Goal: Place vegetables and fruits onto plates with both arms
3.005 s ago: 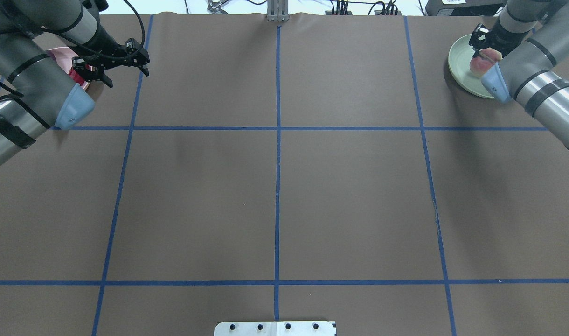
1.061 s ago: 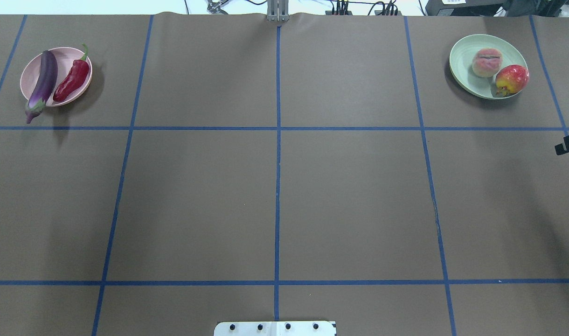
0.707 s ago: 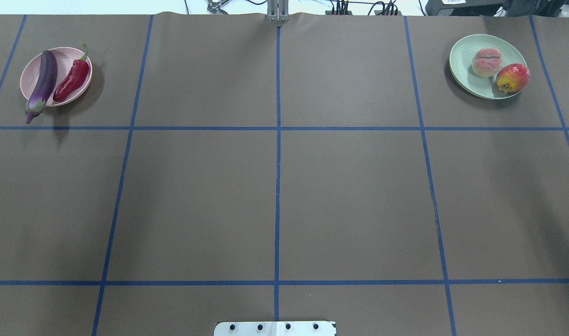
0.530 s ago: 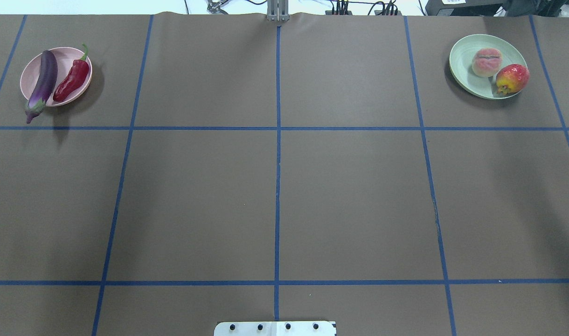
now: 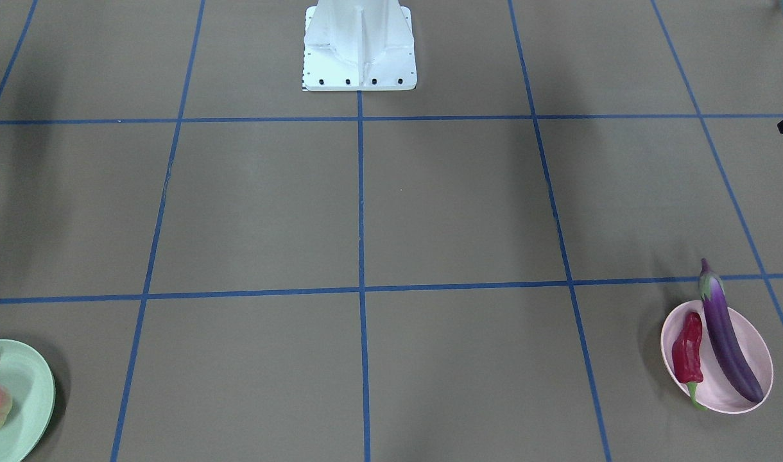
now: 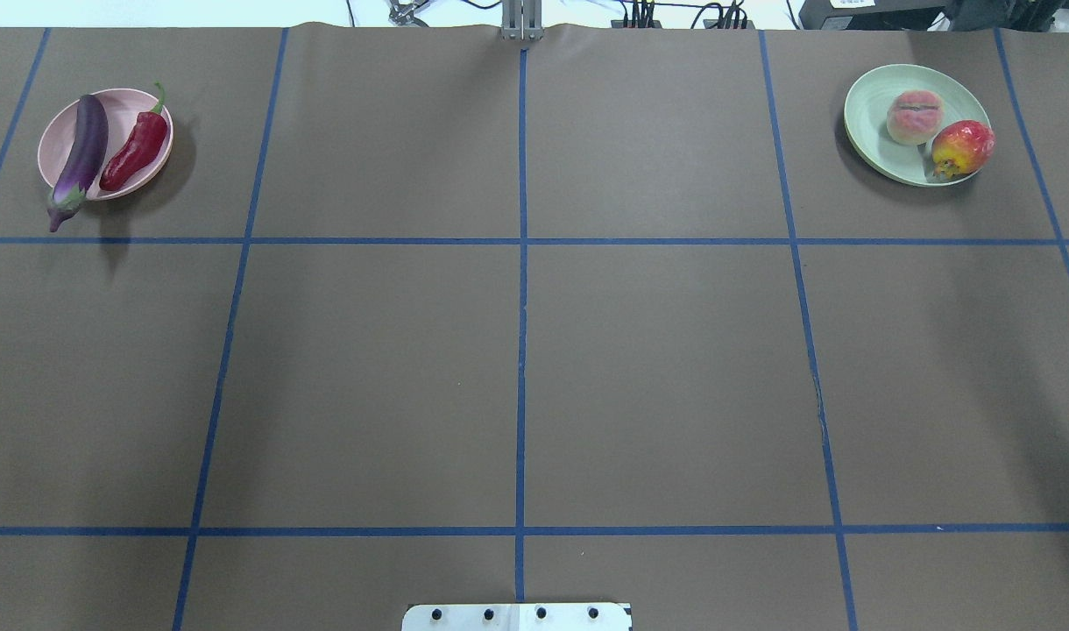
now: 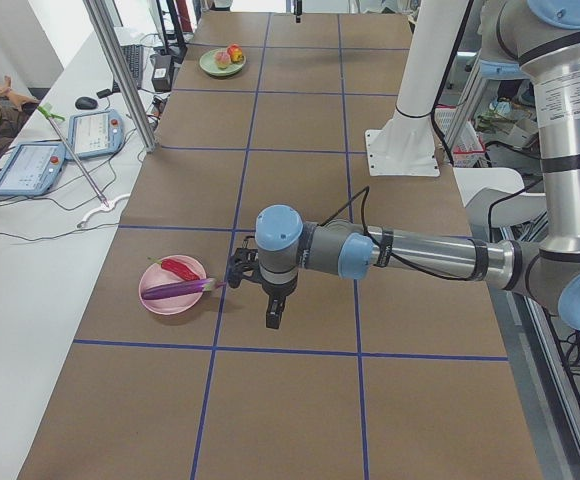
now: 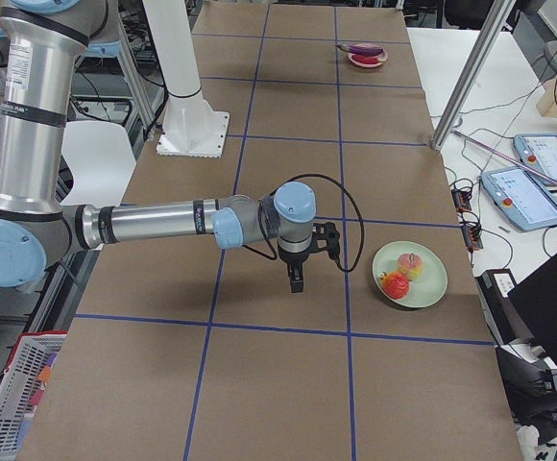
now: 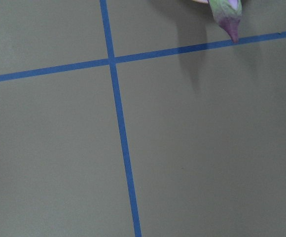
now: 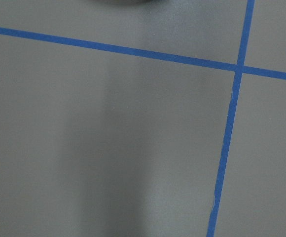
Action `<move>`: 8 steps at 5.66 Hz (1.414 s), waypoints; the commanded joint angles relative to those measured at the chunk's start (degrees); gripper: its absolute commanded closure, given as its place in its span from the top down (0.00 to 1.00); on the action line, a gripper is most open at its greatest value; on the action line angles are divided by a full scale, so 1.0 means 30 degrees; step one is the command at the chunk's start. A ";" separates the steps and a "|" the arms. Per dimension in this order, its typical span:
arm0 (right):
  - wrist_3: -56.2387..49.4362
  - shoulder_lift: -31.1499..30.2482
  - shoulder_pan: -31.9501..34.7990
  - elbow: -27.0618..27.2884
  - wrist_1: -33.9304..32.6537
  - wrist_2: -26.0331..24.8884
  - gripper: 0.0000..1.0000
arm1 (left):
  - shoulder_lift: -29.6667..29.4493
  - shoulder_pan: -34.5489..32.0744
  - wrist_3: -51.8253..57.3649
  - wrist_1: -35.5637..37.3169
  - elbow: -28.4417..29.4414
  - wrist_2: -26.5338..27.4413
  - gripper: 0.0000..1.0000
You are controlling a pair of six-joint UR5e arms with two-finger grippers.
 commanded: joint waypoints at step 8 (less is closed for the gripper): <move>-0.1260 0.0279 0.0523 -0.0067 -0.1197 0.0000 1.00 | 0.0043 -0.0012 -0.0498 -0.0030 0.0074 0.0142 1.00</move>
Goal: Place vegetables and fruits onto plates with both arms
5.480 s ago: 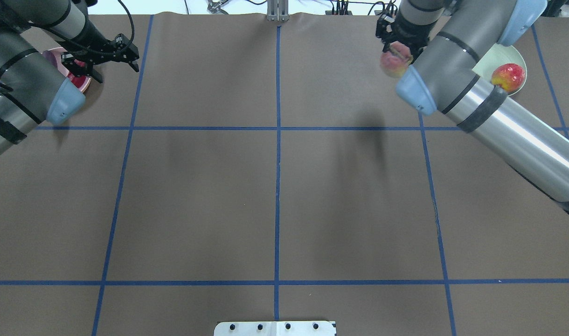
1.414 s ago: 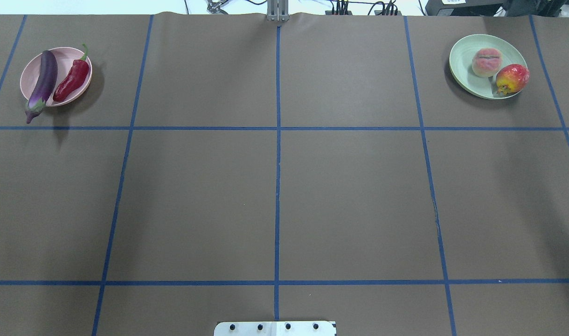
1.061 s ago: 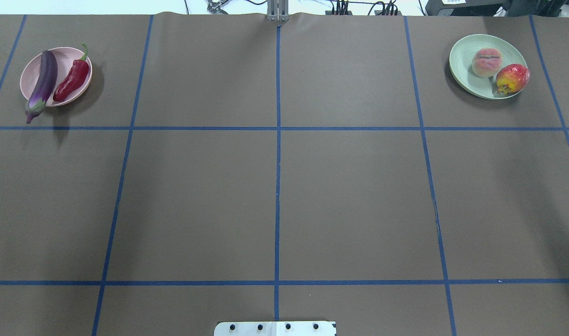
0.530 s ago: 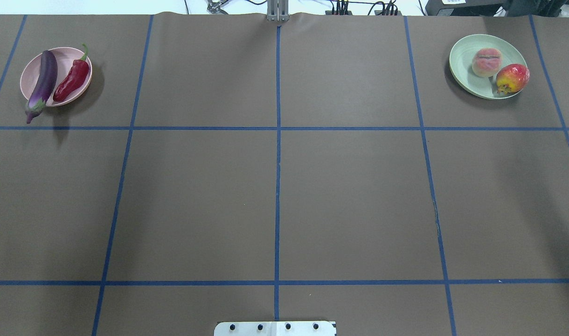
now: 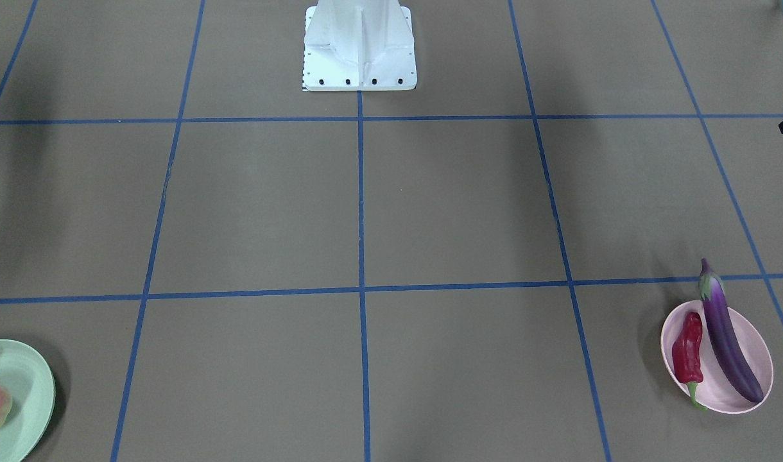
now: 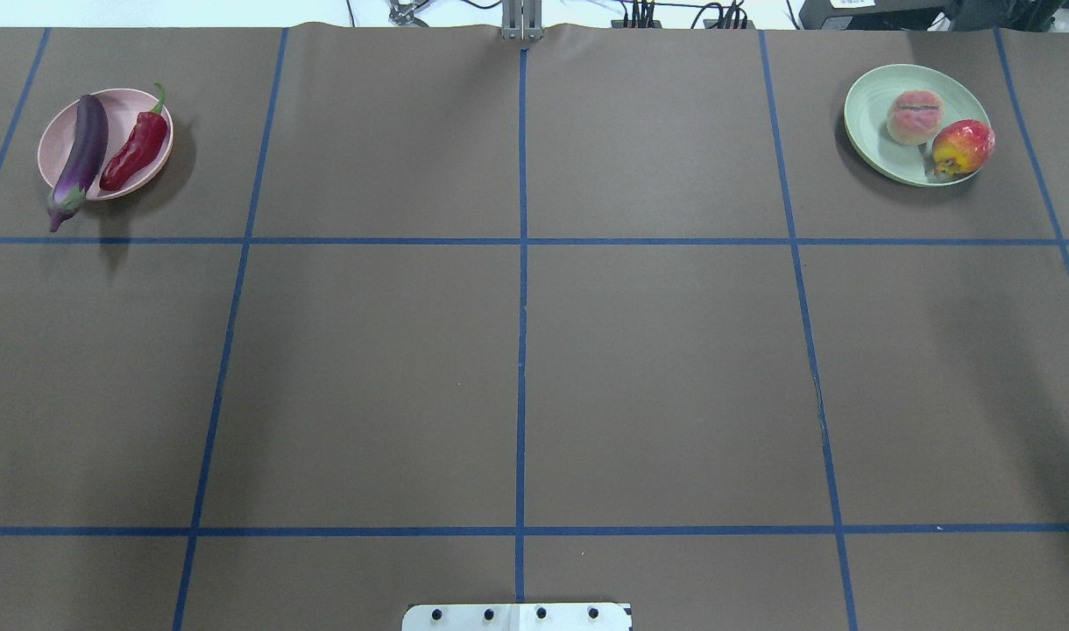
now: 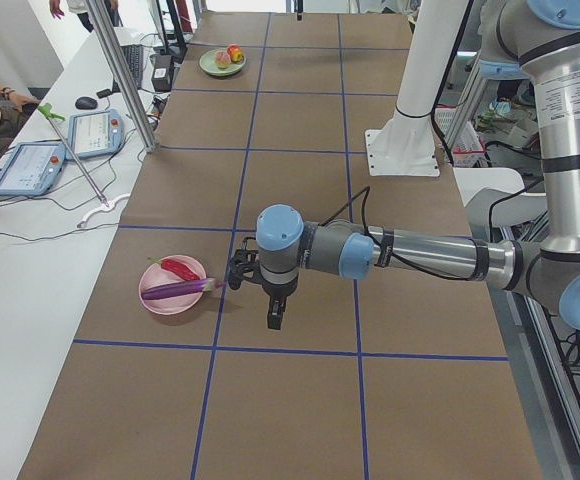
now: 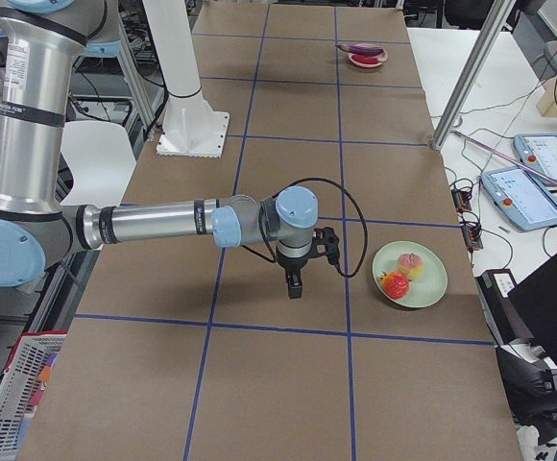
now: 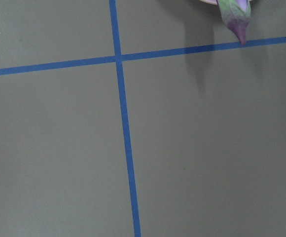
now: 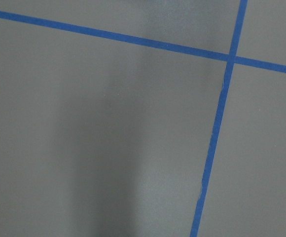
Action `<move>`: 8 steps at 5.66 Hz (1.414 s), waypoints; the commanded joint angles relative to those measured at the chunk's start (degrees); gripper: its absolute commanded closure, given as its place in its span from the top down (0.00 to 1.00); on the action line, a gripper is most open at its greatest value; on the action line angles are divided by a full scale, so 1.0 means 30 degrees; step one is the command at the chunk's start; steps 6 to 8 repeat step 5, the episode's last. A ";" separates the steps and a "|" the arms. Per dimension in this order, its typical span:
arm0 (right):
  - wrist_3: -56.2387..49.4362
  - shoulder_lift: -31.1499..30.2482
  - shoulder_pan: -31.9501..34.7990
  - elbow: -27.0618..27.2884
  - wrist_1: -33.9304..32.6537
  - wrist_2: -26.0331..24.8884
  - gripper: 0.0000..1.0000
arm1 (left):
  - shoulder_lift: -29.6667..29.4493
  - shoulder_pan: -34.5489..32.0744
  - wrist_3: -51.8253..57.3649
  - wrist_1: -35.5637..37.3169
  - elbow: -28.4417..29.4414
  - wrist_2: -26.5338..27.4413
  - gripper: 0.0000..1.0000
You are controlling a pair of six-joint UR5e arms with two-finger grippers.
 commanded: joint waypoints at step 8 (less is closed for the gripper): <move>0.0000 0.0075 -0.0031 -0.0180 0.0029 -0.0153 1.00 | -0.0030 0.0029 0.0000 -0.0088 0.0025 0.0024 1.00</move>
